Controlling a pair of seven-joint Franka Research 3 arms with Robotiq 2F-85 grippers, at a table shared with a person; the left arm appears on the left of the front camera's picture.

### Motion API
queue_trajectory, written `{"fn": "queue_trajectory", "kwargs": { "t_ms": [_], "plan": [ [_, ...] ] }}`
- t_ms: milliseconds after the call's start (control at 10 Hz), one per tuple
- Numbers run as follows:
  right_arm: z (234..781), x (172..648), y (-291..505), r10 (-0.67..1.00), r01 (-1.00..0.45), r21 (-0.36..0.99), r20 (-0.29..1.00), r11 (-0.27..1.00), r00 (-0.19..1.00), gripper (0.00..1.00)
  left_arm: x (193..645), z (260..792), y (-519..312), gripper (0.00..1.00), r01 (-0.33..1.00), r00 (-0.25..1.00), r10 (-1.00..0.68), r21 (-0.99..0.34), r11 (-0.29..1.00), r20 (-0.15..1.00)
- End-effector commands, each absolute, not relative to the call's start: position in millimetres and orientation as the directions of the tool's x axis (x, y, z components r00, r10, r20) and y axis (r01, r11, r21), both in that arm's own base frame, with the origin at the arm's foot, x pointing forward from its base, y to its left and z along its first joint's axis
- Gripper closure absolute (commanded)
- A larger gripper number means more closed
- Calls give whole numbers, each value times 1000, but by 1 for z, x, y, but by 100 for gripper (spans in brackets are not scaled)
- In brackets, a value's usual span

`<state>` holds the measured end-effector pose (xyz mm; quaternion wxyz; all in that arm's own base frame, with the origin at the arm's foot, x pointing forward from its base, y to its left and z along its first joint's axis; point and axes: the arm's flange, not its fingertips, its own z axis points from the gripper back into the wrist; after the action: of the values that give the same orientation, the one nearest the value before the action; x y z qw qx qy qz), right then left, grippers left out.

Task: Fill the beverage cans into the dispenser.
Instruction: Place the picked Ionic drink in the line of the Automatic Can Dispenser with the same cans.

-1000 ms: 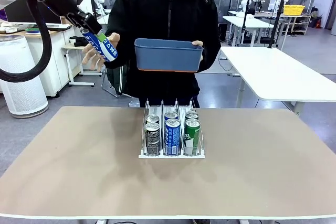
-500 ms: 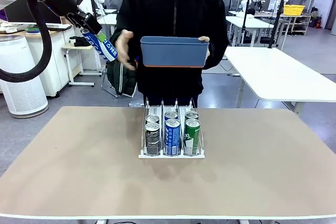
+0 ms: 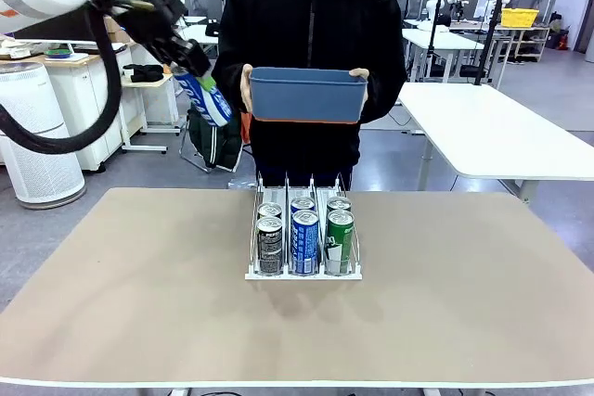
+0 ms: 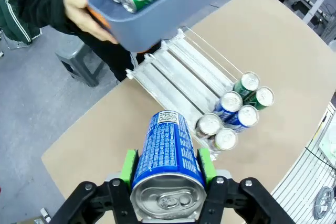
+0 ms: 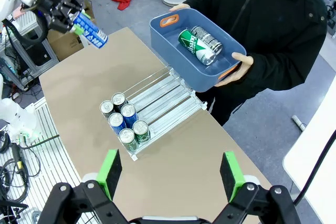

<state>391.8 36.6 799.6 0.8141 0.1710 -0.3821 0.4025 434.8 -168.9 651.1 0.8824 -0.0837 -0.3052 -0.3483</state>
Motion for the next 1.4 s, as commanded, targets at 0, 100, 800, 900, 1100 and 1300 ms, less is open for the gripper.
{"fn": "queue_trajectory", "kwargs": {
  "t_ms": [0,100,800,900,1100,1300],
  "plan": [
    [800,392,37,523,-785,-28,760,619,385,0,415,645,-189,43,654,560,-567,97,750,604],
    [800,392,37,523,-785,-28,760,619,385,0,405,638,-204,43,672,533,-575,101,733,621],
    [800,392,37,523,-785,-28,760,619,385,0,374,611,-254,43,766,483,-669,98,635,565],
    [800,392,37,523,-785,-28,760,619,385,0,374,611,-254,43,766,483,-669,98,635,565],
    [800,392,37,523,-785,-28,760,619,385,0,371,607,-257,43,790,469,-691,89,607,550],
    [800,392,37,523,-785,-28,760,619,385,0,363,613,-269,43,796,428,-736,167,582,525]
  ]
}}
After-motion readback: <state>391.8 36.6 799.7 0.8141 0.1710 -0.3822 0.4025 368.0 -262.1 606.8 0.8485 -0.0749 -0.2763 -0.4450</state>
